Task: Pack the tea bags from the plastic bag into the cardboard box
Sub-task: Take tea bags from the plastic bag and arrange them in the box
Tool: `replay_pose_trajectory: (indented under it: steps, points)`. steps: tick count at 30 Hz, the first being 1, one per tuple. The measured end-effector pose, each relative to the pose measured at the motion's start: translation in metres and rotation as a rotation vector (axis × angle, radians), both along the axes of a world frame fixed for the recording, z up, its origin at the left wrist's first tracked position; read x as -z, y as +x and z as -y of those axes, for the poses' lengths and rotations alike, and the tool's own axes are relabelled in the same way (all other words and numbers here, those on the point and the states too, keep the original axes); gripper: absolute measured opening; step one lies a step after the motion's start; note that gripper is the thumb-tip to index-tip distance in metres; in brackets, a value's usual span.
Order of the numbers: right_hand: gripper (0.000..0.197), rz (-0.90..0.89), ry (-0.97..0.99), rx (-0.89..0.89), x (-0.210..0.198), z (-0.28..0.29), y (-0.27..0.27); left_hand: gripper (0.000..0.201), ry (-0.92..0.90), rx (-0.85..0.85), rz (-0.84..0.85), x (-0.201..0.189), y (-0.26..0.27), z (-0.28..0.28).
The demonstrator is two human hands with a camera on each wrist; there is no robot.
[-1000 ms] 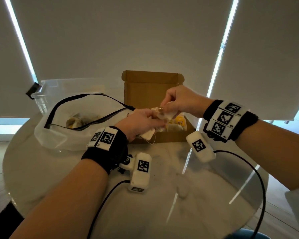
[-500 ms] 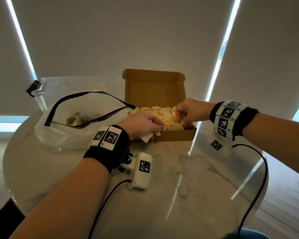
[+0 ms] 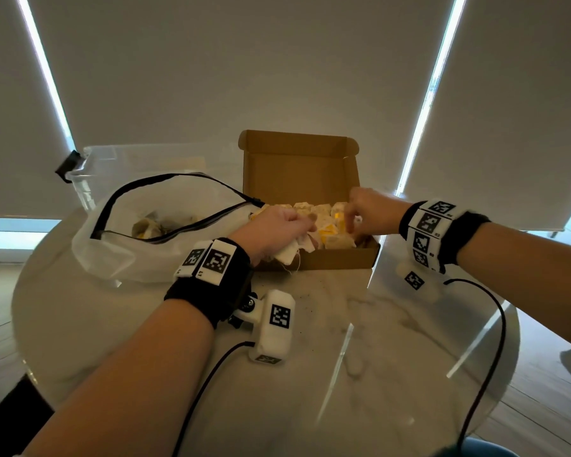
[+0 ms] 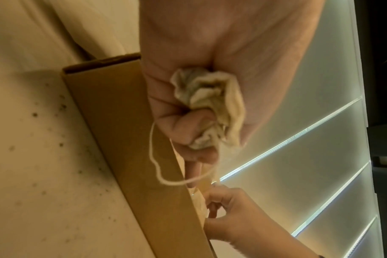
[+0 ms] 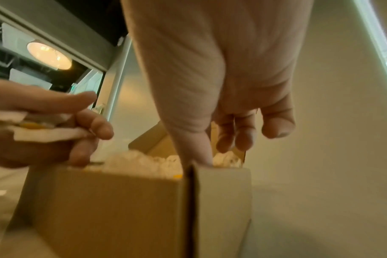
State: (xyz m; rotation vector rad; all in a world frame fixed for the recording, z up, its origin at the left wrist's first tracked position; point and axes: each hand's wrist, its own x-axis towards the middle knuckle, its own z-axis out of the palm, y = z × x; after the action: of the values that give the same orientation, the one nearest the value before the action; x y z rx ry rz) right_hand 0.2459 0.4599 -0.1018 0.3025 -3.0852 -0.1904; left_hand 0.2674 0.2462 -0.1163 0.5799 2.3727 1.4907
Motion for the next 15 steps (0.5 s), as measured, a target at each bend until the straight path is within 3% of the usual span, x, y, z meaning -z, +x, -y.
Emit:
replay_pose_trajectory:
  steps: [2,7,12,15]
  points:
    - [0.015,0.047,-0.097,-0.009,-0.005,-0.002,0.003,0.029,0.103,-0.034,0.068,-0.002,0.000,0.000]
    - [0.014,-0.115,-0.454,-0.038,-0.027,0.015,0.021,0.045,0.226,-0.014,0.140,-0.006,0.002,0.001]
    - [0.037,0.200,-0.779,0.014,-0.028,0.050,0.045,0.055,0.235,0.038,0.038,-0.005,0.005,0.000]
    - [0.029,0.224,-0.834,0.020,-0.026,0.055,0.048,0.052,0.285,0.053,0.008,-0.008,0.011,0.000]
